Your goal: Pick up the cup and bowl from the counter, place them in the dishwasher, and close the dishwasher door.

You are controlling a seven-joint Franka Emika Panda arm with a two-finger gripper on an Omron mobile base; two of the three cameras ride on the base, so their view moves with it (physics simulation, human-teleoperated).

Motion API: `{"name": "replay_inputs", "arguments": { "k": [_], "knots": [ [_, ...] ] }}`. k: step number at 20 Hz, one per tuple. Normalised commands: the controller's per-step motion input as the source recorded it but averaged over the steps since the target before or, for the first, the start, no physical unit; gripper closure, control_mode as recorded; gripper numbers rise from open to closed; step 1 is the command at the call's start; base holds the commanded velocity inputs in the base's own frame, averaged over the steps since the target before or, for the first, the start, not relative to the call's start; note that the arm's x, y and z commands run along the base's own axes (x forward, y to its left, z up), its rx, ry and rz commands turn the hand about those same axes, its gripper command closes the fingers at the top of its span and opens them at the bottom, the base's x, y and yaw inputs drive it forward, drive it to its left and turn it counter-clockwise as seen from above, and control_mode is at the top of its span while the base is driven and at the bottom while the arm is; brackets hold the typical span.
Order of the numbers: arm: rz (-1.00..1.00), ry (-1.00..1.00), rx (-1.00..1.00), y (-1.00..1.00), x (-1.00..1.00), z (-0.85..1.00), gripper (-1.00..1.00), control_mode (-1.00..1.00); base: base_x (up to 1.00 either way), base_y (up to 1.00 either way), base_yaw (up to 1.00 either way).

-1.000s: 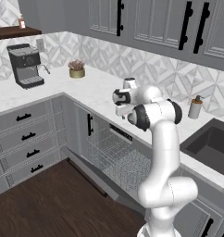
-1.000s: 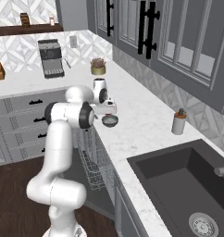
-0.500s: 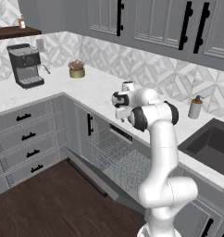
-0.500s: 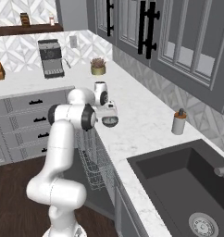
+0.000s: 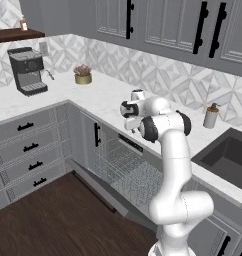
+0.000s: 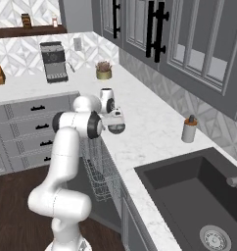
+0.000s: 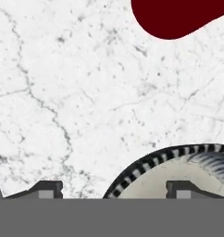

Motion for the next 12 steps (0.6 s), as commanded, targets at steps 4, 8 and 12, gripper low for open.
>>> {"name": "replay_inputs", "arguments": {
  "k": [4, 8, 12],
  "knots": [
    [0.03, 0.00, 0.00, 0.00, 0.01, 0.00, 1.00, -1.00, 0.00, 0.00, 0.00],
    [0.00, 0.00, -0.09, 0.20, -0.29, 0.21, 1.00, -1.00, 0.00, 0.00, 0.00],
    [-0.02, -0.02, -0.23, 0.62, -0.44, 0.39, 1.00, -1.00, 0.00, 0.00, 0.00]
  ]
}}
